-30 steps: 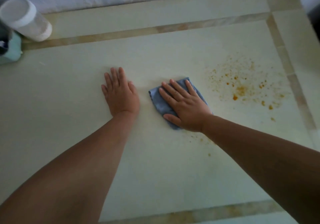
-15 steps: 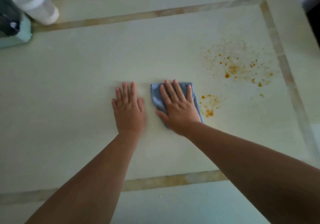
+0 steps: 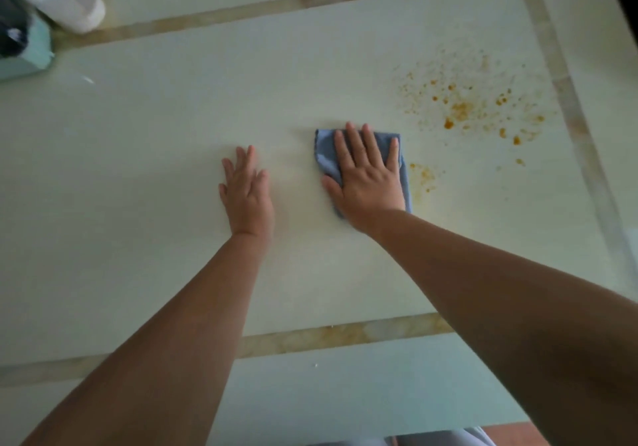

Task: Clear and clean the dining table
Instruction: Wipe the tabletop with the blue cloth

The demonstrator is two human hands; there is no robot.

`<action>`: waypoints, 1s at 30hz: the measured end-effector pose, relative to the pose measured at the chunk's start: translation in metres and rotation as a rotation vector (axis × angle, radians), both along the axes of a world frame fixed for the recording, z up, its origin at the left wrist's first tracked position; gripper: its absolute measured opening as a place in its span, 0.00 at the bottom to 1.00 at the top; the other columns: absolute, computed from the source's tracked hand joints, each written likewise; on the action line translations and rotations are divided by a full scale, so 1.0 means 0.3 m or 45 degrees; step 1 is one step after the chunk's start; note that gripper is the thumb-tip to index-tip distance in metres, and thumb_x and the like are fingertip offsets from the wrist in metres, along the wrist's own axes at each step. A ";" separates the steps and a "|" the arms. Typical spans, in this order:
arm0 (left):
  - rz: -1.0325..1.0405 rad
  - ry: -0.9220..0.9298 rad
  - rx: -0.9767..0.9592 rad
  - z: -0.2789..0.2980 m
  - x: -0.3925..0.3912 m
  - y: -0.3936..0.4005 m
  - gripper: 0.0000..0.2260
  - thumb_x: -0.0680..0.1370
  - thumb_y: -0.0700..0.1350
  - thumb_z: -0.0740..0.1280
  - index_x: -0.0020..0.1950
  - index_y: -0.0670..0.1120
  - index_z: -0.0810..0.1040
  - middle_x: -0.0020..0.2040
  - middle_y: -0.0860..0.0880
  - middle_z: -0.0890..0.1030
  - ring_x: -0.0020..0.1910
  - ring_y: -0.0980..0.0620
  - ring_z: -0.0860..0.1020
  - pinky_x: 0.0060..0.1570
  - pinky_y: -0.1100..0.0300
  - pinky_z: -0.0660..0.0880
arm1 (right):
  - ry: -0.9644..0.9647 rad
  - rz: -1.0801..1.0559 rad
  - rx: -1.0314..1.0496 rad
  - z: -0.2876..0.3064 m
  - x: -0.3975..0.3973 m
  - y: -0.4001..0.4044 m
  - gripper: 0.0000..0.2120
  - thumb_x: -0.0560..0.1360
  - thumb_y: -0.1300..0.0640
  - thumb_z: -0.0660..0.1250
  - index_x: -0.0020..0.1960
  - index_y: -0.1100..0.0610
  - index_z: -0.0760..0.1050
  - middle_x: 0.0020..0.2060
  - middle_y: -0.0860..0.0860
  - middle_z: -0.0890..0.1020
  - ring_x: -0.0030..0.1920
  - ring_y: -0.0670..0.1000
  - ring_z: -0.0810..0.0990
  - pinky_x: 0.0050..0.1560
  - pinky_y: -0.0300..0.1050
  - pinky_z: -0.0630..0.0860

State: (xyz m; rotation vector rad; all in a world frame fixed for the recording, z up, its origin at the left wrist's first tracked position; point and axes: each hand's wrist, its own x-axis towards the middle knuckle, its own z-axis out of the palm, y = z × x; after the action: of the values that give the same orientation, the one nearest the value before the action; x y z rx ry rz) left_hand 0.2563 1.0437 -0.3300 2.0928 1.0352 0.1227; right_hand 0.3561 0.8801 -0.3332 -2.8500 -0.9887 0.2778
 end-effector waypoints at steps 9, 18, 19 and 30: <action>-0.044 -0.049 -0.096 0.031 -0.015 0.011 0.27 0.77 0.51 0.51 0.78 0.51 0.59 0.80 0.51 0.53 0.79 0.51 0.44 0.73 0.51 0.39 | -0.055 0.729 -0.051 0.015 -0.258 0.053 0.35 0.80 0.37 0.47 0.80 0.55 0.48 0.80 0.55 0.51 0.79 0.59 0.45 0.74 0.69 0.42; -0.226 0.234 0.470 -0.029 -0.030 -0.036 0.27 0.82 0.47 0.58 0.80 0.47 0.53 0.80 0.46 0.52 0.79 0.43 0.48 0.74 0.45 0.47 | -0.093 0.829 -0.143 0.006 0.040 -0.197 0.33 0.80 0.36 0.48 0.80 0.50 0.51 0.79 0.49 0.55 0.79 0.54 0.51 0.76 0.65 0.46; -0.220 0.250 0.499 -0.034 -0.029 -0.043 0.27 0.82 0.48 0.58 0.80 0.47 0.53 0.80 0.46 0.52 0.79 0.43 0.48 0.74 0.46 0.47 | -0.090 0.665 -0.144 0.008 0.046 -0.206 0.33 0.80 0.36 0.47 0.80 0.50 0.51 0.79 0.49 0.55 0.79 0.53 0.51 0.76 0.64 0.46; -0.197 0.336 0.685 -0.058 -0.020 -0.077 0.28 0.80 0.50 0.53 0.79 0.44 0.56 0.79 0.43 0.56 0.78 0.40 0.54 0.74 0.43 0.52 | -0.034 0.563 -0.110 0.014 -0.024 -0.407 0.35 0.80 0.34 0.46 0.81 0.51 0.47 0.80 0.51 0.50 0.80 0.56 0.46 0.76 0.65 0.44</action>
State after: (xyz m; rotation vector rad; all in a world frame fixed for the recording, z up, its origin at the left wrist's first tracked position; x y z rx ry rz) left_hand 0.2503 1.0207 -0.3475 2.7275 1.0711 0.0500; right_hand 0.3489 0.7581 -0.3290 -2.6802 -1.6445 0.3252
